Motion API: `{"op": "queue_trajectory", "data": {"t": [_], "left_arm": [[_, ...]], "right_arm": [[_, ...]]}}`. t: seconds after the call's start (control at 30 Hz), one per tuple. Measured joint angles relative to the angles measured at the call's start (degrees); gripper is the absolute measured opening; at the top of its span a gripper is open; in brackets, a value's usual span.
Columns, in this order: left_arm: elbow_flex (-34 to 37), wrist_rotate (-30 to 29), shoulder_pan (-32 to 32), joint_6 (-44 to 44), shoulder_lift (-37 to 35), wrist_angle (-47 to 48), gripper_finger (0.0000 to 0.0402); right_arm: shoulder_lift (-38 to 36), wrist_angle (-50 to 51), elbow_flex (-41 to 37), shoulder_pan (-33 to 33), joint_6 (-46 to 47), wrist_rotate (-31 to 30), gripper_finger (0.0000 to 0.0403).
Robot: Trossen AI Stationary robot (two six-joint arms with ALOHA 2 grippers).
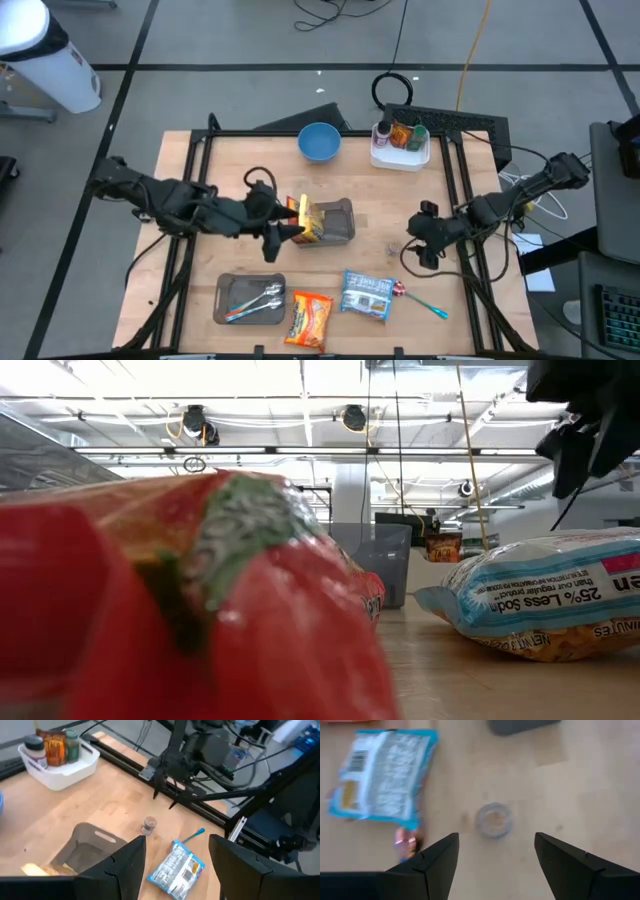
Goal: Pick & Place Food Item
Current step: Put the brown seasoning bottle into the top white bin
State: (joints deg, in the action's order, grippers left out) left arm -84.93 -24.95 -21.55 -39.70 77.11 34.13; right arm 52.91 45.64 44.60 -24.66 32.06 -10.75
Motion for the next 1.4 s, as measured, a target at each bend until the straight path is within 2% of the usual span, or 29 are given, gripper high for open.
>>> {"op": "queue_trajectory", "data": {"t": [0.1, 0.17, 0.33, 0.47, 0.7, 0.87, 0.93, 1.03, 1.23, 1.4], "left_arm": [[0.00, -3.83, -2.17, -1.88, 0.88, -1.84, 0.0223], [0.00, -7.75, -3.91, -1.76, 1.04, -3.74, 0.0223], [0.00, -17.02, -7.63, -1.21, 0.87, -5.68, 0.0223], [0.00, -20.82, -9.28, -1.40, 0.61, -6.69, 0.0223], [0.00, -21.57, -9.76, -1.98, 0.65, -8.33, 0.0223], [0.00, -21.58, -9.54, -3.04, 0.67, -8.30, 0.0223], [0.00, -21.57, -9.53, -3.11, 0.67, -8.30, 0.0223], [0.00, -21.55, -9.07, -3.11, 0.66, -8.29, 0.0223], [0.00, -20.66, -7.56, -3.08, 0.67, -8.26, 0.0223], [0.00, -18.75, -6.47, -3.08, 0.67, -8.26, 0.0223]], "right_arm": [[0.39, -2.96, -1.53, -3.24, 1.16, -7.11, 0.0254], [0.35, -5.37, -3.78, -5.15, 2.74, -9.74, 0.0254], [0.37, -9.20, -9.79, -8.23, 7.96, -10.30, 0.0254], [-0.94, -16.17, -14.93, -9.79, 11.20, -10.46, 0.0253], [-1.49, -25.86, -22.01, -10.89, 13.03, -10.83, 0.0254], [-1.49, -29.24, -23.56, -10.25, 12.91, -16.18, 0.0254], [-1.49, -30.16, -23.56, -9.44, 10.60, -16.38, 0.0254], [-1.49, -31.94, -23.54, -7.84, 6.94, -15.25, 0.0253], [-1.49, -32.14, -23.54, -3.73, 2.20, -8.29, 0.0253], [-1.47, -33.13, -23.54, -0.41, -0.30, -5.84, 0.0253]]}}
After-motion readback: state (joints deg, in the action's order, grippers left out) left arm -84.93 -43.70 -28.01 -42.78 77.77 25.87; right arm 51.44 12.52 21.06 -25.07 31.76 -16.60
